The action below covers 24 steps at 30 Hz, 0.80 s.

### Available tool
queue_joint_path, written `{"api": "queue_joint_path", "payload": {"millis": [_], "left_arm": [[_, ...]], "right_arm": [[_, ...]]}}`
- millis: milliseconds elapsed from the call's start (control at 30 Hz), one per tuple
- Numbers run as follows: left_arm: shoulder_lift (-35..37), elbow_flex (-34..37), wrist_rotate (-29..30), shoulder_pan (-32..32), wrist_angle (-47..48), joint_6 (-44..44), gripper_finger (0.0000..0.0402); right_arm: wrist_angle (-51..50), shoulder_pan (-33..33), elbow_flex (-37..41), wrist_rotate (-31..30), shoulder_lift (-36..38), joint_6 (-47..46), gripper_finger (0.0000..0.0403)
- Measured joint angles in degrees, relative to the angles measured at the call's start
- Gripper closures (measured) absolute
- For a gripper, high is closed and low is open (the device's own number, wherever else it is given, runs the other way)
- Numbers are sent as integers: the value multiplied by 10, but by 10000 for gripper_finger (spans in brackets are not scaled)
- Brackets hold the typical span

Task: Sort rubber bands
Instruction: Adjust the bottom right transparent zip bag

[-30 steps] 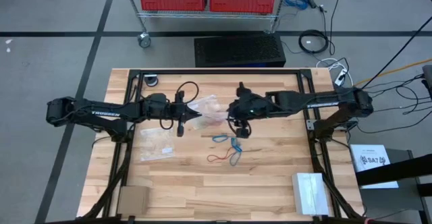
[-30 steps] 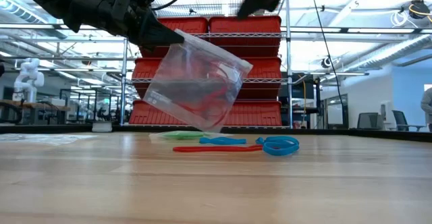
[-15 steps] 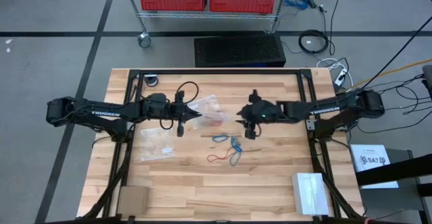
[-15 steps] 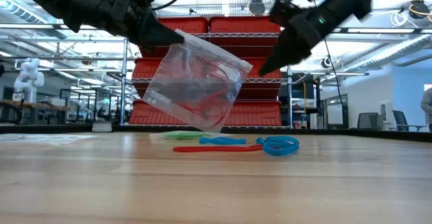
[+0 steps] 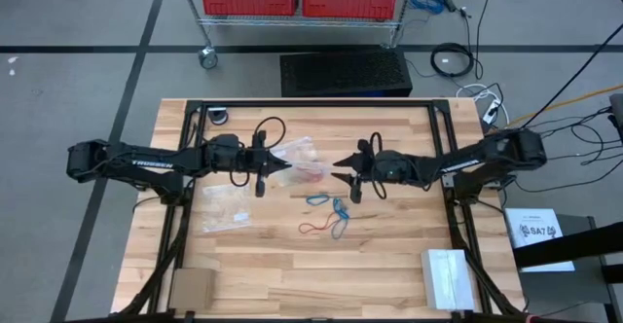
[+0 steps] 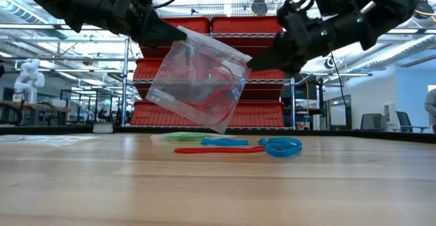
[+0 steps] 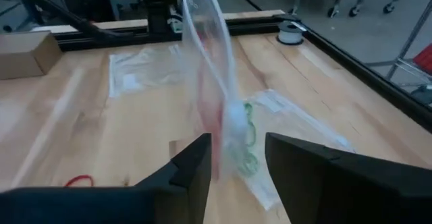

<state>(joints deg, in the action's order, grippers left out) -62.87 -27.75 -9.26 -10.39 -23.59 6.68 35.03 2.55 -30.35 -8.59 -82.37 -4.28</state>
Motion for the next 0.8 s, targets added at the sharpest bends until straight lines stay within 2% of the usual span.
{"api": "queue_joint_path", "payload": {"millis": [100,267,433,567,667,800], "left_arm": [[0,0,0,0,-1,0,400],[0,0,-1,6,-27,-4,400],[0,0,16,18,-31,-3,400],[-4,0,38,23,-36,-3,400],[-21,0,38,29,-51,-3,400],[-54,0,38,34,-58,-3,400]], "right_arm": [[43,0,0,31,-29,3,300],[68,0,-5,61,-30,3,390],[33,-2,-40,72,4,-2,397],[-83,-2,-110,71,30,10,401],[-173,-2,-159,62,30,22,402],[-208,-4,-166,41,4,33,403]]}}
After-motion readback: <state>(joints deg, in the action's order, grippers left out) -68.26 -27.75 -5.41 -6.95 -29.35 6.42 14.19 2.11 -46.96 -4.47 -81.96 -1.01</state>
